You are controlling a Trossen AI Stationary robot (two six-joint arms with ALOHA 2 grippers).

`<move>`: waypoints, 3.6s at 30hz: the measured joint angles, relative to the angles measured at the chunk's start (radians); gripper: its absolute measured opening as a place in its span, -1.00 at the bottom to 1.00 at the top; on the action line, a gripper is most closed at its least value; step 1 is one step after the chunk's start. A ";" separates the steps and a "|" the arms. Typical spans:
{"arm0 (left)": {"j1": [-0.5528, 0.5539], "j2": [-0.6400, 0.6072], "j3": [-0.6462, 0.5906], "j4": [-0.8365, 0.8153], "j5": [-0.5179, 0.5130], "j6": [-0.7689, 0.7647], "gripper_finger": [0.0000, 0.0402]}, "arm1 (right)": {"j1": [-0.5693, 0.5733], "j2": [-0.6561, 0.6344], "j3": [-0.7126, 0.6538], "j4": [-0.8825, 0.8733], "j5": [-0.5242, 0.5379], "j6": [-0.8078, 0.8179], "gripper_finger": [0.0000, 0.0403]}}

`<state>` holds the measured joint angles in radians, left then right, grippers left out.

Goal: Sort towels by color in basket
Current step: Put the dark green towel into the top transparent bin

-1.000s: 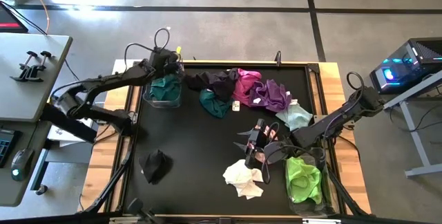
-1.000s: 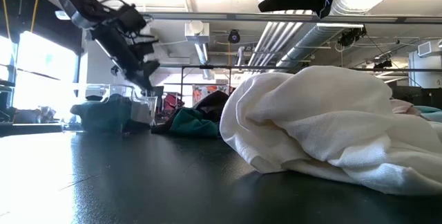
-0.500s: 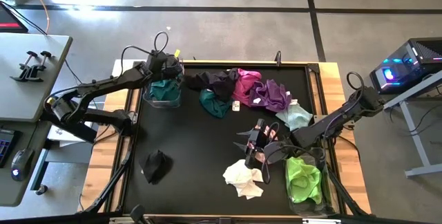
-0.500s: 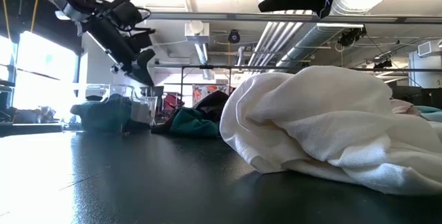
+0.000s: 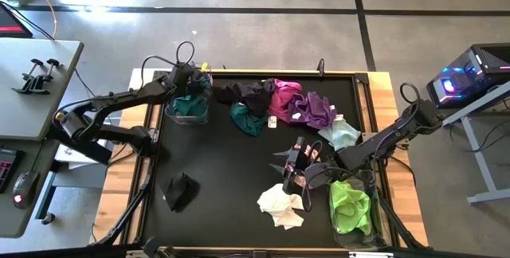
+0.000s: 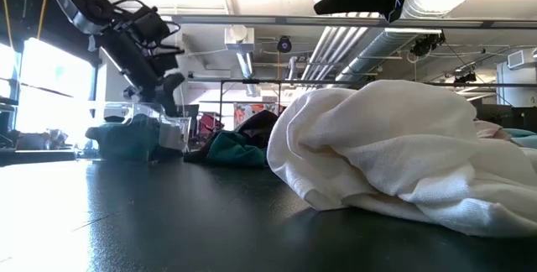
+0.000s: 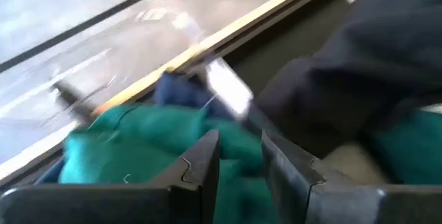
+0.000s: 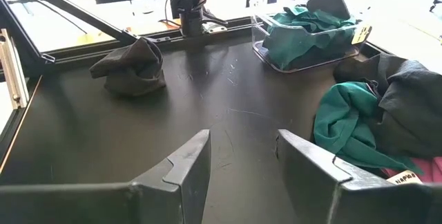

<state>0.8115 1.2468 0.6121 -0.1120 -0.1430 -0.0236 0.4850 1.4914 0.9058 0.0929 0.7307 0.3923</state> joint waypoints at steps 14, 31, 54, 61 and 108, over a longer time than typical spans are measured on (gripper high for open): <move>0.033 0.190 0.000 0.142 -0.010 0.051 -0.69 | 0.000 0.000 0.000 0.000 0.000 -0.004 -0.20; 0.033 0.203 0.000 0.271 0.024 0.075 -0.99 | 0.000 0.000 0.000 0.000 0.000 0.000 -0.20; 0.034 0.106 0.000 0.161 0.109 0.065 -0.92 | 0.000 0.000 0.000 -0.007 0.000 0.012 -0.20; 0.049 0.157 0.000 0.213 0.107 0.047 -0.64 | 0.000 0.000 0.000 -0.007 0.000 0.012 -0.20; 0.053 -0.128 -0.296 0.631 0.097 0.061 -1.00 | 0.000 0.000 0.000 -0.007 -0.001 0.027 -0.20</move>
<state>0.8646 1.1187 0.3157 0.5189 -0.0464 0.0375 0.4850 1.4914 0.9062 0.0856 0.7299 0.4191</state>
